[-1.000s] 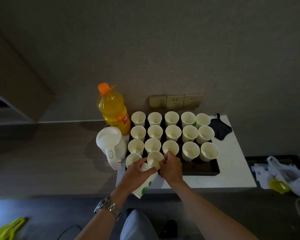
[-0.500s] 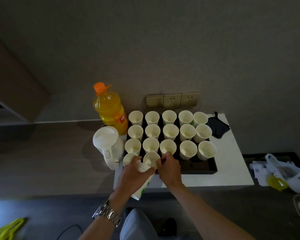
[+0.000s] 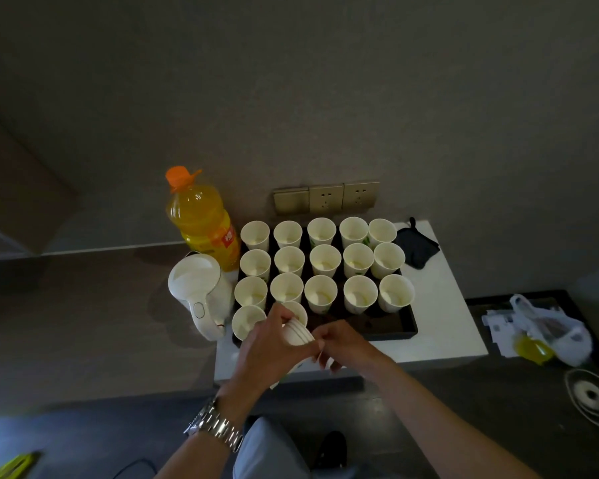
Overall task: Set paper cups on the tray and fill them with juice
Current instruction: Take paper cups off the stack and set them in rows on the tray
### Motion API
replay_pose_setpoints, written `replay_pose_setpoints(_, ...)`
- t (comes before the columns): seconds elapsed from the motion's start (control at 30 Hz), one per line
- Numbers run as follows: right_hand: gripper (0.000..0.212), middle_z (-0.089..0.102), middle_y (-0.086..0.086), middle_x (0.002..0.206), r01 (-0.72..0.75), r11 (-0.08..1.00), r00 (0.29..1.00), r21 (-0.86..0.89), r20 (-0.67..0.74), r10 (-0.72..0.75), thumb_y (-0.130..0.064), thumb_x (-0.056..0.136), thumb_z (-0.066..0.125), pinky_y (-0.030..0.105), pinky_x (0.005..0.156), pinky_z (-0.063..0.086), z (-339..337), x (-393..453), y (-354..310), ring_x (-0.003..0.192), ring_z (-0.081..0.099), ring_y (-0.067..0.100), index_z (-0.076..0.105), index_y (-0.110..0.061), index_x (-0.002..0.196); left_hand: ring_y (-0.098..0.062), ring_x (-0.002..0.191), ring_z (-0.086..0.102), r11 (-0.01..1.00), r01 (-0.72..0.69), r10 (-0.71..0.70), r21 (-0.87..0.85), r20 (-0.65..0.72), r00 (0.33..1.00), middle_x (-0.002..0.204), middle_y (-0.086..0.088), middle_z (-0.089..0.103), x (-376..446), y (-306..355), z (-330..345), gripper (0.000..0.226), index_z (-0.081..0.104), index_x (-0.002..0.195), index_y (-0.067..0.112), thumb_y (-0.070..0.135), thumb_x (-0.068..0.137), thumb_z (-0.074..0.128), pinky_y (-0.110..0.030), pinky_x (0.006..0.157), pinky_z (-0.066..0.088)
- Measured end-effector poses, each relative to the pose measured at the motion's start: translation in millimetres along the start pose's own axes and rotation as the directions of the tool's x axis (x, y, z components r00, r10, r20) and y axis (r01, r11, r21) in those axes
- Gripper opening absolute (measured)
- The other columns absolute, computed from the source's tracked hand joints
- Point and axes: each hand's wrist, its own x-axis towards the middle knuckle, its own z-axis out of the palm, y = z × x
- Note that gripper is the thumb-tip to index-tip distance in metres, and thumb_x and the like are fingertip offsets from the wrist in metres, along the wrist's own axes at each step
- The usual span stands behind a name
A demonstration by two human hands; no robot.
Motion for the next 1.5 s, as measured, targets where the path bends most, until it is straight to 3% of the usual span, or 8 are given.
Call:
replay_pose_setpoints(0.13,0.034,0.065,0.004,0.066,0.004,0.998,1.000,0.065,-0.016,-0.003,-0.006,0.098,0.057,0.025,0.053,0.049,-8.3,-8.8,9.3,0.057,0.062,0.013,0.064,-0.019,0.068,0.005,0.093,0.057,0.997,-0.081,0.082,-0.007,0.051,0.995,0.105,0.020,0.061,-1.0,2.5,4.6,0.065,0.049,0.114,0.043,0.072,0.066,0.080,-0.012,0.072,0.047)
replay_pose_setpoints(0.3,0.026,0.062,0.005,0.069,0.019,0.998,1.000,0.068,0.022,-0.021,-0.005,0.097,0.060,0.025,0.054,0.052,-16.5,-16.9,14.5,0.057,0.060,0.013,0.060,-0.015,0.073,0.007,0.096,0.057,0.992,-0.124,0.124,-0.007,0.071,0.990,0.105,0.023,0.061,-1.7,4.8,8.6,0.065,0.051,0.115,0.043,0.071,0.065,0.082,-0.008,0.072,0.043)
replay_pose_setpoints(0.63,0.017,0.066,0.008,0.082,0.059,0.995,0.996,-0.076,0.070,-0.054,-0.009,0.099,0.058,0.029,0.062,0.056,-31.8,-18.0,14.0,0.073,0.066,0.020,0.064,-0.014,0.084,0.000,0.092,0.065,0.994,-0.068,0.082,-0.086,0.168,0.982,0.106,0.013,0.066,-4.9,-6.9,14.6,0.062,0.047,0.119,0.036,0.060,0.073,0.083,-0.018,0.072,0.056)
replay_pose_setpoints(0.73,0.013,0.068,0.009,0.087,0.058,0.997,0.997,-0.048,-0.043,-0.060,-0.012,0.100,0.057,0.029,0.061,0.057,-45.6,-16.7,13.5,0.073,0.068,0.019,0.065,-0.006,0.092,-0.001,0.089,0.070,0.995,-0.035,0.053,-0.089,0.211,0.976,0.110,0.011,0.072,-6.1,-18.6,11.7,0.063,0.050,0.119,0.035,0.060,0.072,0.083,-0.022,0.074,0.059)
replay_pose_setpoints(0.93,0.012,0.068,0.014,0.081,-0.009,0.996,0.942,0.092,-0.332,0.039,-0.016,0.098,0.064,0.031,0.056,0.059,-71.3,-6.9,18.1,0.059,0.065,0.018,0.065,-0.004,0.096,-0.004,0.097,0.066,0.995,0.029,-0.013,-0.093,0.172,0.985,0.110,0.013,0.070,-11.5,-34.7,6.5,0.069,0.045,0.123,0.036,0.064,0.071,0.081,-0.017,0.075,0.048)
replay_pose_setpoints(1.23,0.015,0.068,0.014,0.063,0.124,0.991,0.794,-0.044,-0.595,-0.125,-0.012,0.098,0.062,0.030,0.043,0.052,-43.5,11.7,37.2,0.042,0.061,0.016,0.060,-0.002,0.088,-0.002,0.101,0.062,0.995,0.038,-0.023,-0.093,0.161,0.987,0.111,0.020,0.067,-13.6,-41.2,10.1,0.071,0.042,0.120,0.048,0.074,0.064,0.076,-0.027,0.087,0.054)
replay_pose_setpoints(1.33,0.015,0.067,0.004,0.062,0.132,0.978,0.751,-0.161,-0.628,-0.205,-0.017,0.099,0.061,0.025,0.047,0.051,-31.8,15.4,41.1,0.048,0.064,0.013,0.059,-0.013,0.085,0.000,0.101,0.061,0.996,0.039,-0.025,-0.081,0.169,0.985,0.113,0.021,0.065,-15.8,-42.0,9.6,0.072,0.041,0.121,0.048,0.075,0.063,0.075,-0.024,0.085,0.052)
replay_pose_setpoints(1.5,0.021,0.065,-0.003,0.066,0.117,0.942,0.708,-0.315,-0.639,-0.301,-0.020,0.099,0.061,0.031,0.055,0.059,-18.4,26.4,45.9,0.058,0.066,0.008,0.053,-0.023,0.080,-0.002,0.101,0.062,0.997,0.044,-0.032,-0.065,0.182,0.983,0.114,0.020,0.065,-14.5,-40.1,10.0,0.076,0.041,0.123,0.046,0.077,0.062,0.073,-0.023,0.082,0.051)
